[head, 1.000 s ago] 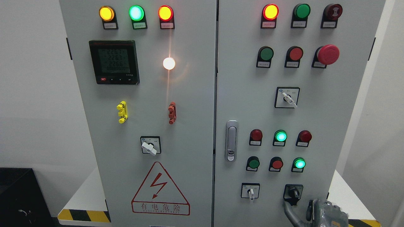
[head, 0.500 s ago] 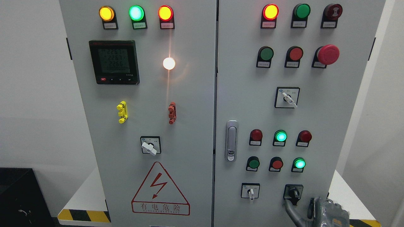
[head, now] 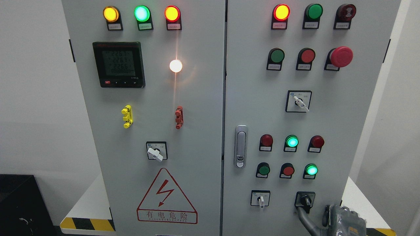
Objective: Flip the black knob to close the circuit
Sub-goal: 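Twist the black knob with the right hand fingers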
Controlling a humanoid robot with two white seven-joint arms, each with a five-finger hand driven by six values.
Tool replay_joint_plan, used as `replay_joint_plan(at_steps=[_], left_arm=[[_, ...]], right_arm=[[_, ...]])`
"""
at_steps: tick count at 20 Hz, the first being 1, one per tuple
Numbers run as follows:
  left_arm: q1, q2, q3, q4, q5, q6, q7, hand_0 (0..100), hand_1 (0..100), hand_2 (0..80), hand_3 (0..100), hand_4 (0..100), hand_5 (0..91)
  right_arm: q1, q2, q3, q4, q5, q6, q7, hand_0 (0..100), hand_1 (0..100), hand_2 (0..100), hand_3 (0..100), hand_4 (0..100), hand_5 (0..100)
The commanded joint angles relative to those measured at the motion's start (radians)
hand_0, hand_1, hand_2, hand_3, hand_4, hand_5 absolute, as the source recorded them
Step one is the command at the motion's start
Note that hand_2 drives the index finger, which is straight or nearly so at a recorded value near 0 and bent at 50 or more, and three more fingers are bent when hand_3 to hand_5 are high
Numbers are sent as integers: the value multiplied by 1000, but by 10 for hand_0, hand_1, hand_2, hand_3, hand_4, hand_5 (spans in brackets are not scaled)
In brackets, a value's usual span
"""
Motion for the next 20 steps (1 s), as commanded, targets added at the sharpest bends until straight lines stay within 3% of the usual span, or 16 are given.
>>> replay_joint_plan(at_steps=[1, 20], left_arm=[[23, 0, 0, -31, 1, 1, -1, 120, 556, 0, 0, 0, 0], [23, 0, 0, -31, 1, 1, -1, 120, 556, 0, 0, 0, 0]], right_arm=[[-10, -3, -31, 11, -3, 2, -2, 0, 67, 893, 1000, 958, 1000], [-10, -6, -47, 1, -16, -3, -6, 0, 68, 881, 1000, 953, 1000]])
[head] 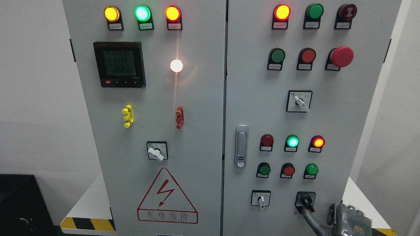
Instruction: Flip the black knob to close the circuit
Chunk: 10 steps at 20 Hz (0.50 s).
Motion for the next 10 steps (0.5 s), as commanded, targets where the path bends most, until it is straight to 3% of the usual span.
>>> replay_joint_plan(at_steps=[1, 10], left_arm=[[23, 0, 0, -31, 0, 1, -1, 120, 556, 0, 0, 0, 0], [23, 0, 0, -29, 0, 1, -1, 120, 556, 0, 0, 0, 0]], right_arm=[[-2, -2, -13, -4, -5, 2, -3, 0, 68, 881, 1000, 952, 1000], [-3, -4, -12, -8, -9, 1, -4, 0, 67, 879, 1000, 949, 1000]])
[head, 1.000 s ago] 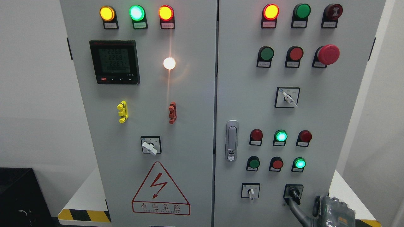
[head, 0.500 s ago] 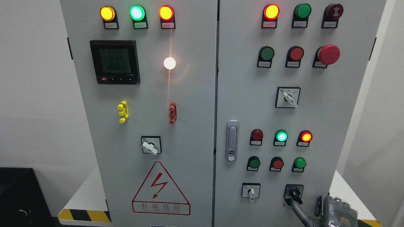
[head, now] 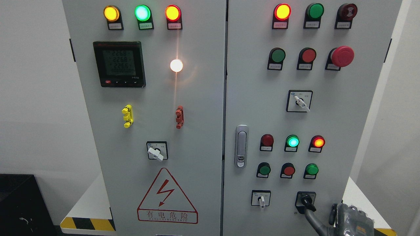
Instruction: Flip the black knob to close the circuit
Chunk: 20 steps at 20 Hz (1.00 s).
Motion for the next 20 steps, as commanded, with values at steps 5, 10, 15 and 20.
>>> replay_joint_plan(at_steps=[5, 10, 15, 20], left_arm=[[23, 1, 0, -31, 1, 1, -1, 120, 556, 0, 0, 0, 0], [23, 0, 0, -31, 1, 1, -1, 120, 556, 0, 0, 0, 0], [23, 0, 0, -31, -1, 1, -1, 120, 556, 0, 0, 0, 0], [21, 0, 0, -31, -1, 1, -1, 120, 556, 0, 0, 0, 0]], right_arm=[[-3, -1, -4, -7, -5, -1, -4, 0, 66, 876, 1000, 948, 999], [0, -4, 3, -15, -25, -5, -2, 0, 67, 876, 1000, 946, 998], [8, -4, 13, -13, -25, -35, -1, 0, 68, 874, 1000, 945, 996], [15, -4, 56, -10, -23, -36, 2, 0, 71, 874, 1000, 943, 994]])
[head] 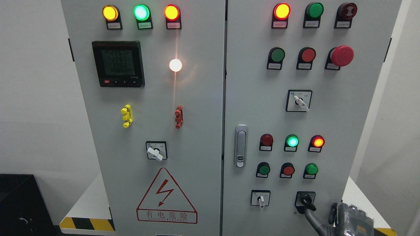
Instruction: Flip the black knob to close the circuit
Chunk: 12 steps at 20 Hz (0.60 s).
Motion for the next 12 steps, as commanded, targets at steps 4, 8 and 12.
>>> replay_joint_plan(at_steps=[4, 8, 12], left_arm=[[23, 1, 0, -29, -1, 1, -1, 120, 556, 0, 0, 0, 0], [23, 0, 0, -29, -1, 1, -1, 120, 556, 0, 0, 0, 0], [21, 0, 0, -31, 1, 1, -1, 120, 556, 0, 0, 0, 0]], right_arm=[[14, -1, 48, 6, -1, -20, 8, 0, 74, 873, 1000, 940, 992], [30, -1, 66, -3, -3, -24, 4, 0, 77, 870, 1000, 933, 990], [65, 4, 66, -40, -15, -27, -1, 0, 80, 852, 1000, 930, 989]])
